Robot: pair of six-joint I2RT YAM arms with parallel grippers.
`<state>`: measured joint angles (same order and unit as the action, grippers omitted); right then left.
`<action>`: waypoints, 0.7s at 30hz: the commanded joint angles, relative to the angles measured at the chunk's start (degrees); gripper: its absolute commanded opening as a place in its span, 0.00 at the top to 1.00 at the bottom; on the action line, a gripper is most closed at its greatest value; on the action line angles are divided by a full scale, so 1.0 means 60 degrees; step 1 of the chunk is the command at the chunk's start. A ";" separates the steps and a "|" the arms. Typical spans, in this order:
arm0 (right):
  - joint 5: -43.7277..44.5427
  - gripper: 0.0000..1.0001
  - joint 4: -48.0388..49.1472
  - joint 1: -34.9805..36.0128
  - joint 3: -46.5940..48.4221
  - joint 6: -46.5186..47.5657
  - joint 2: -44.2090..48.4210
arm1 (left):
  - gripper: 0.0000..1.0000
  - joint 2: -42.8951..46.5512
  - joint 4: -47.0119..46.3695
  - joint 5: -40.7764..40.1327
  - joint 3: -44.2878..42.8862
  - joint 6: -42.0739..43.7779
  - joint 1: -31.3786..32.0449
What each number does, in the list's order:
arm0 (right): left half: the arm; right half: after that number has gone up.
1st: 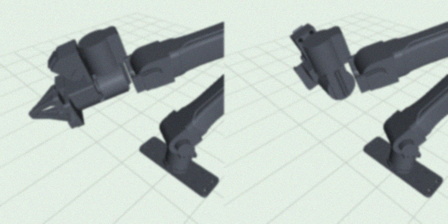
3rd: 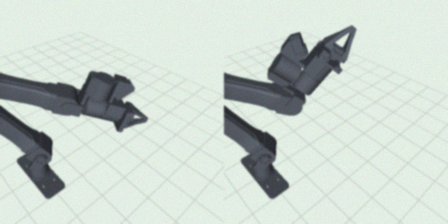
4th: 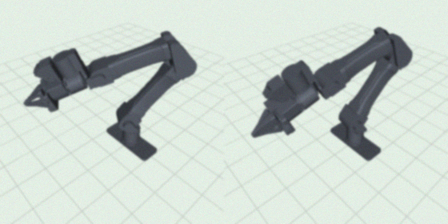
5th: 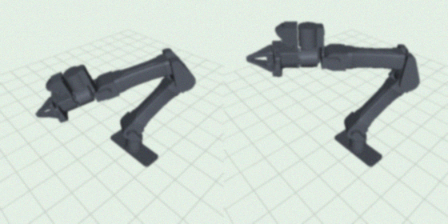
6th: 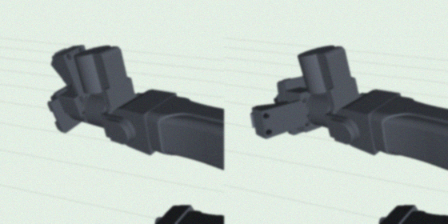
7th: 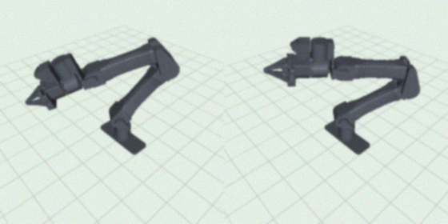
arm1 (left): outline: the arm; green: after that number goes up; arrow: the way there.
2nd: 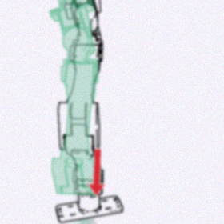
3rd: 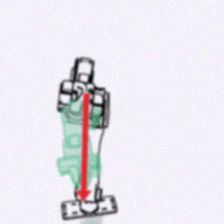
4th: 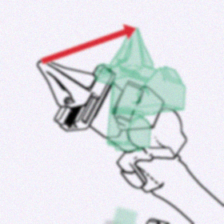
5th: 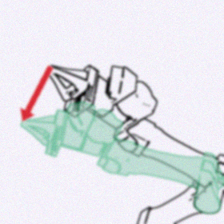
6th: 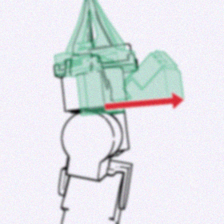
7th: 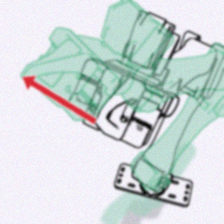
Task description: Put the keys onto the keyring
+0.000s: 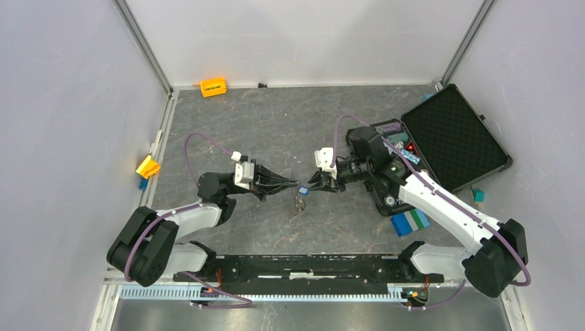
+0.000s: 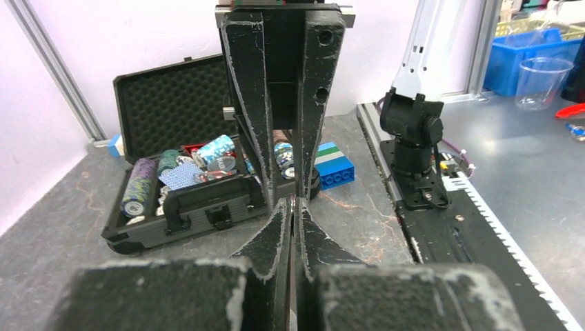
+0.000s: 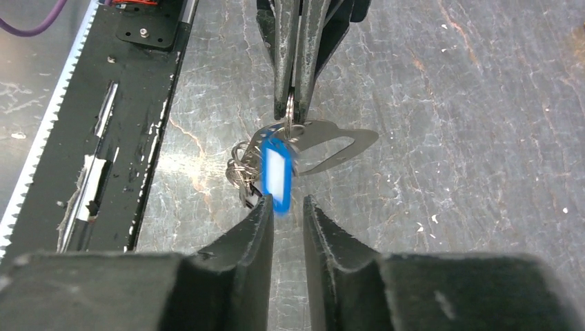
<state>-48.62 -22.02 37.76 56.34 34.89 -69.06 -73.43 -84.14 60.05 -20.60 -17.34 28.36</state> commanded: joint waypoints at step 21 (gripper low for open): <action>-0.1652 0.72 0.1170 0.0093 0.0775 -0.1415 -0.0547 | 0.98 0.0098 -0.0841 -0.0136 -0.0302 -0.0874 -0.0039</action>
<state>-56.29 -18.17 37.87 59.46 28.64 -72.23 -73.41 -84.14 60.05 -20.62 -20.49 28.36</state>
